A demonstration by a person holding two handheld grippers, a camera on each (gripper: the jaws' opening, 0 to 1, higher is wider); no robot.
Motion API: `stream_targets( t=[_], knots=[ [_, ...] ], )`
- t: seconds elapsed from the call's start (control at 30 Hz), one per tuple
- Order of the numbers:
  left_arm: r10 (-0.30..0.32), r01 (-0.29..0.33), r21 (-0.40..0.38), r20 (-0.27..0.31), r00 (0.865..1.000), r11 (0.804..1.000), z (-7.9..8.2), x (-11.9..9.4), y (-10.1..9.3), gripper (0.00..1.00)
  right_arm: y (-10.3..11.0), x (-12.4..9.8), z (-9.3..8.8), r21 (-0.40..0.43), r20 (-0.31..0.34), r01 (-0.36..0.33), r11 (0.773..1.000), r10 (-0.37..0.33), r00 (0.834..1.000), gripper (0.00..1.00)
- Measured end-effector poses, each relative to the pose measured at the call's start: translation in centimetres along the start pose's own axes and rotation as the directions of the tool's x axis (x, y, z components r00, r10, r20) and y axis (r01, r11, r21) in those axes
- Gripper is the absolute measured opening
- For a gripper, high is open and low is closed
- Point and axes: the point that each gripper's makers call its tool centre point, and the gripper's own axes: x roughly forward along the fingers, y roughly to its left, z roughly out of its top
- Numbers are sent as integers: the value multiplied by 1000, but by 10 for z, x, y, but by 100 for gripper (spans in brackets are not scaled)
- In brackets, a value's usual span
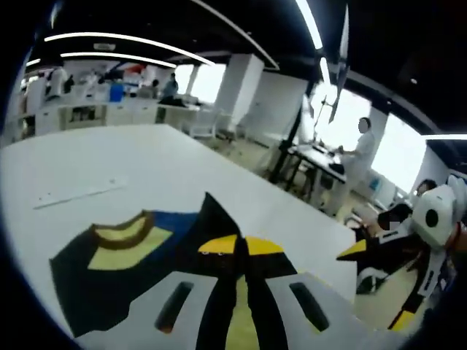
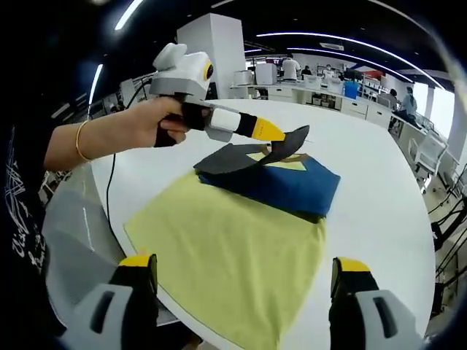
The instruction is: Fold the garment on the visible template until the final outline fits inside the template.
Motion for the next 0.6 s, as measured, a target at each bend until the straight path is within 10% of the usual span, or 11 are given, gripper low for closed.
stream_targets(
  t=[0.6],
  knots=[
    [-54, 56, 14, -111, 992, 998, -50, 31, -21, 0, -15, -8, -6, 28, -4, 38, 999, -38, 999, 99]
  ],
)
